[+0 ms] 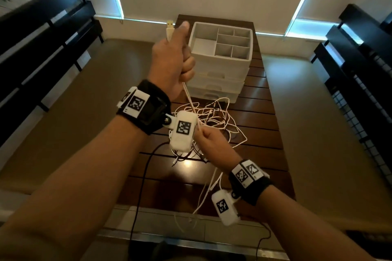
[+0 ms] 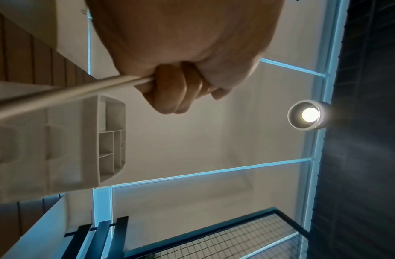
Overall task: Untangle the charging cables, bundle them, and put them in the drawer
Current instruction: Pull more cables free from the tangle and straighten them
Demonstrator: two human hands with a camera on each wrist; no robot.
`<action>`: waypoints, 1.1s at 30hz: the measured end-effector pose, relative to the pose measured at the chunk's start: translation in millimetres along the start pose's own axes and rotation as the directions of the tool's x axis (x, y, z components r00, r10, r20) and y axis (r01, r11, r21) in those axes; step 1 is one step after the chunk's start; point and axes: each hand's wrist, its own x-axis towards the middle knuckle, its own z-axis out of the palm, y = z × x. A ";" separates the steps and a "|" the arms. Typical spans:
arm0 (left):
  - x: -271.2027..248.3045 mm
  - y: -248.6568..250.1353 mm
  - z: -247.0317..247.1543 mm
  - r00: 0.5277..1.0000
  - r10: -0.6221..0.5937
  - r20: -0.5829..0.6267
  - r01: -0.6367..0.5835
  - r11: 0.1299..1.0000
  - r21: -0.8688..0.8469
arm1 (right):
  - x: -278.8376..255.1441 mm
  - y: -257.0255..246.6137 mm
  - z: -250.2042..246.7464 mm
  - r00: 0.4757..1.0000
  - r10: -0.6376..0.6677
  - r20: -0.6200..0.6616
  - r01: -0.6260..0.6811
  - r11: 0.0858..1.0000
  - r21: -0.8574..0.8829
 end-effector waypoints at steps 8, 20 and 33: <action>6.7 3.8 -0.1 1.000 -0.012 0.001 0.012 0.999 -0.031 | -44.4 55.7 26.4 0.940 0.278 0.197 -0.251 0.956 -0.154; 20.2 30.7 -35.6 0.993 0.080 -0.089 -0.082 0.996 -0.026 | -57.8 68.6 -2.5 0.875 0.438 0.208 -0.426 0.899 -0.101; 37.0 53.5 -80.9 0.965 0.117 -0.234 -0.136 0.988 -0.068 | -55.7 51.7 -91.4 0.871 0.484 0.082 -0.414 0.814 -0.407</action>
